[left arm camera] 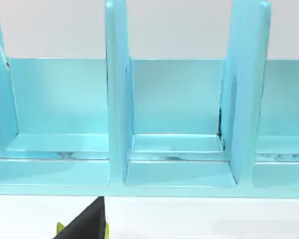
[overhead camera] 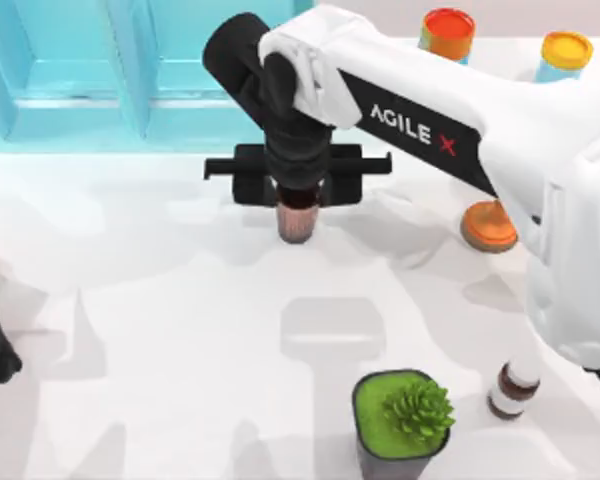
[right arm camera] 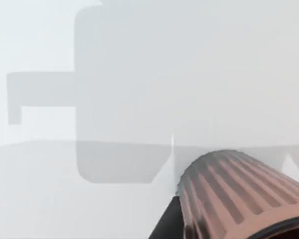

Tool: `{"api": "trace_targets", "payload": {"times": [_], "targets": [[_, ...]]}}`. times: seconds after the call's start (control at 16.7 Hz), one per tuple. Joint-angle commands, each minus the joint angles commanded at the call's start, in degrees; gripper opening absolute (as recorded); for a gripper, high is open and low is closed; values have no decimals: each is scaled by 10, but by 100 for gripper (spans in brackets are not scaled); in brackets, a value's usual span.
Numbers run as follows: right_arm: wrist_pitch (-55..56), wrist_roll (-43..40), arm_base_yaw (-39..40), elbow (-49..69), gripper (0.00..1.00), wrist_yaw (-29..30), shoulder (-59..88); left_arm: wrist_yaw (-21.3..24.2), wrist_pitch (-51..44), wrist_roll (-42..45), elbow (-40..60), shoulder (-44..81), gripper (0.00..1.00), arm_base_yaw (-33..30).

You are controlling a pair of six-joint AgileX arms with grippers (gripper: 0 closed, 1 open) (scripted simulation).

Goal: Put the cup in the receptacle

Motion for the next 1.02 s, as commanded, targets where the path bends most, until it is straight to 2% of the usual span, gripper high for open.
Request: {"api": "trace_targets", "payload": {"times": [0.54,0.78,1.02], "targets": [[0,-16,-9,-6,0,-7,-20,0,0,0,0,0,100,0],[2,-102,-78,-43,0,-38,-121,0,0,0,0,0,100,0],[2,-236,-207,-123,0,-76,-259,0,0,0,0,0,100,0]]}}
